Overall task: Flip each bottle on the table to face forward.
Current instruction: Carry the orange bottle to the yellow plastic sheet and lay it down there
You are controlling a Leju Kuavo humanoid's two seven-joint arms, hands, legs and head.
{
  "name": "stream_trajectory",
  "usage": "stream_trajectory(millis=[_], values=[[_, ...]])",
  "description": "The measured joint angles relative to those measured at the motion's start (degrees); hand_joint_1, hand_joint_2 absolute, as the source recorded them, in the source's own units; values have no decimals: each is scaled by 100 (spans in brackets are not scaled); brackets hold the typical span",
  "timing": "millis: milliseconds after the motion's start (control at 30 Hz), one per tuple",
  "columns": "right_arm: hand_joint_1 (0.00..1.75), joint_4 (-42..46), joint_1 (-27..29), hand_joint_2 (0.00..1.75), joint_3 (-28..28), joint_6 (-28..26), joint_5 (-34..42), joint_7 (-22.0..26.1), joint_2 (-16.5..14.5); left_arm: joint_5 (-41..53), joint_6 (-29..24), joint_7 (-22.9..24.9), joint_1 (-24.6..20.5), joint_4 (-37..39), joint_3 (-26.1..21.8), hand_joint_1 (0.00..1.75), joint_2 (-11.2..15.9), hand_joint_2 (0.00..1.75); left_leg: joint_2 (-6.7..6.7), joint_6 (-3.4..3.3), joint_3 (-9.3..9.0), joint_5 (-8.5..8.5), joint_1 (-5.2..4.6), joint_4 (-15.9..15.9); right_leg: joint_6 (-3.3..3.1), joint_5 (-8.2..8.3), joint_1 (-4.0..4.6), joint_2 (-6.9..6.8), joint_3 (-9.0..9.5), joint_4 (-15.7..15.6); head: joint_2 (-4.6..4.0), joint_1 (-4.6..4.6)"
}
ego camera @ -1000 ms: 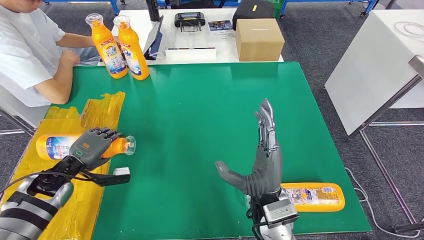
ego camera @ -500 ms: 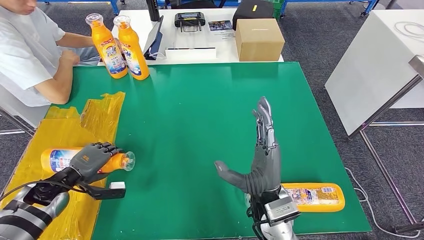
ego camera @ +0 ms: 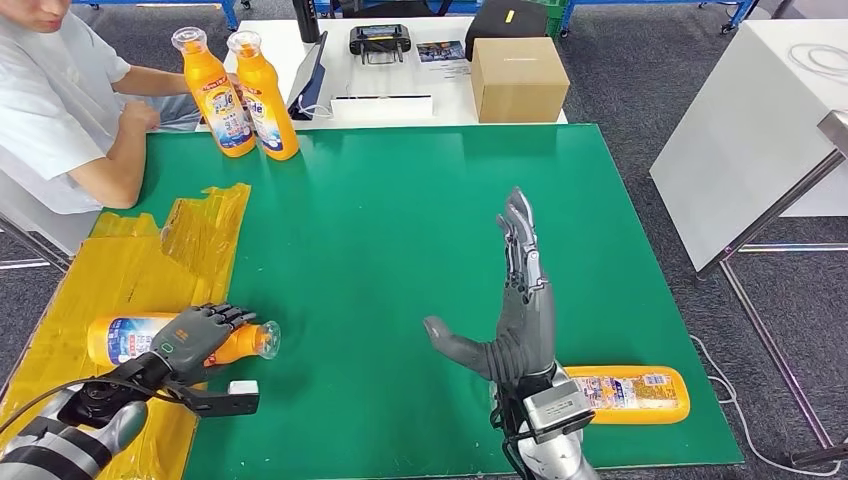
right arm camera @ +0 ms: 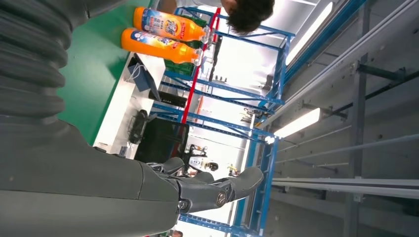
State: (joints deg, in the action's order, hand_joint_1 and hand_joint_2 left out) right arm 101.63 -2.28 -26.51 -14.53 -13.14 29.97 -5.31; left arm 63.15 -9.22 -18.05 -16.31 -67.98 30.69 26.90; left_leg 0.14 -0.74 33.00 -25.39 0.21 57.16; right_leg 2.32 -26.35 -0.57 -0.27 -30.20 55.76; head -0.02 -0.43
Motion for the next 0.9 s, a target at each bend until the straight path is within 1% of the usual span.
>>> stream_trajectory(millis=[167,367,433,500,600,667,767,900], values=[[0,-17,-9,175,-1,0,-2,-29,0,55,-189,198,5,37,-28,0,-166,175,-3,0,-1,0,0,0,0,0,0,-2,4,0,0,1],[0,-33,-13,175,-3,4,-4,-42,0,137,-310,249,21,85,-103,0,-310,175,-3,0,-5,0,0,0,0,0,0,-3,7,0,0,0],[0,-43,-17,175,-3,9,-8,-46,0,208,-448,252,54,105,-143,0,-375,175,-3,0,-5,0,0,0,0,0,0,-2,7,0,0,1],[0,-53,-17,175,-3,11,-16,-48,0,275,-695,244,116,110,-202,0,-461,175,-2,0,-5,0,0,0,0,0,0,-2,6,0,0,1],[0,-68,-16,175,-3,7,-26,-52,0,27,-1182,47,262,11,-372,0,-668,175,-3,0,-4,0,-2,1,0,0,-2,-2,5,-1,0,0],[0,-76,-14,175,-3,-1,-36,-56,-1,-319,-1309,-146,402,-201,-527,0,-856,175,-4,-1,-3,0,-3,1,1,0,-3,-3,4,-1,0,0],[0,-83,-4,175,-4,-26,-51,-57,-3,-845,-1228,-411,626,-691,-726,0,-1139,175,-3,-1,-2,-2,-5,1,1,0,-4,-2,2,-2,0,-1],[0,-87,25,175,-3,-77,-97,-57,-6,-1823,-1033,-926,917,-1543,-973,0,-1495,175,-4,-1,-2,-2,-6,1,1,0,-4,-4,2,-3,0,1]])
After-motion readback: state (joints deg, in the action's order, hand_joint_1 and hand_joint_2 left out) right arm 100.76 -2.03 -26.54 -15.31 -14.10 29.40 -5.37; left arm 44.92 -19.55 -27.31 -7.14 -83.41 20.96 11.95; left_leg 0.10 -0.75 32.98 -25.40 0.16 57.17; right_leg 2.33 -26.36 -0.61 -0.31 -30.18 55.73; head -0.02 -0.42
